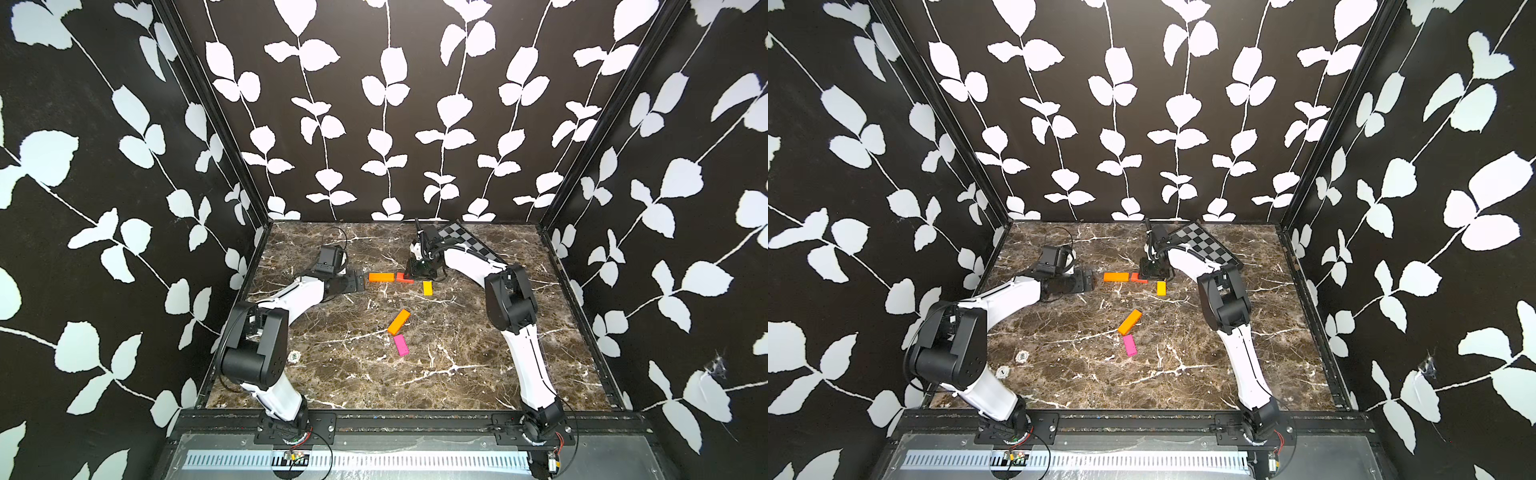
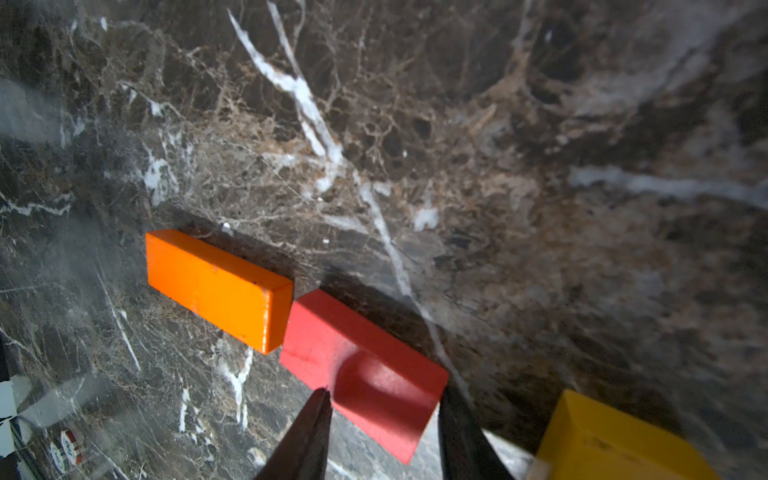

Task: Assemble the number 7 with building blocks
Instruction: Assemble the building block at the center of the board.

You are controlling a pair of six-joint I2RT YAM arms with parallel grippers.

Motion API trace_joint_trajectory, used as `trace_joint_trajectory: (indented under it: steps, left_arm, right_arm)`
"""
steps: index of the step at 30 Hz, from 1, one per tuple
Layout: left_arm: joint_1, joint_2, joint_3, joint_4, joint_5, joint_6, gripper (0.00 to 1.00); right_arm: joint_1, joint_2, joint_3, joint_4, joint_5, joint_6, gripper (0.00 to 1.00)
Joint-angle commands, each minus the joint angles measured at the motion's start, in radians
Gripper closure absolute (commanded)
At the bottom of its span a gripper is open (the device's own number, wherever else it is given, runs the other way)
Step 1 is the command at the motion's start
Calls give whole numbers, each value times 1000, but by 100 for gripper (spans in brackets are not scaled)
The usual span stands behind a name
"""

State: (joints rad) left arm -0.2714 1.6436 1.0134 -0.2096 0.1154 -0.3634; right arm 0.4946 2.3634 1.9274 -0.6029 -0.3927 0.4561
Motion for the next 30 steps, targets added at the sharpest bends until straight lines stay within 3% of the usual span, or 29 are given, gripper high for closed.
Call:
trace_joint_trajectory:
  steps: [1, 30]
  left_arm:
    - [7, -23, -14, 8, -8, 4, 3]
    - [7, -21, -16, 7, -9, 4, 3]
  right_arm:
    - [0, 26, 28, -3, -15, -19, 58]
    - [3, 76, 105, -36, -22, -52, 57]
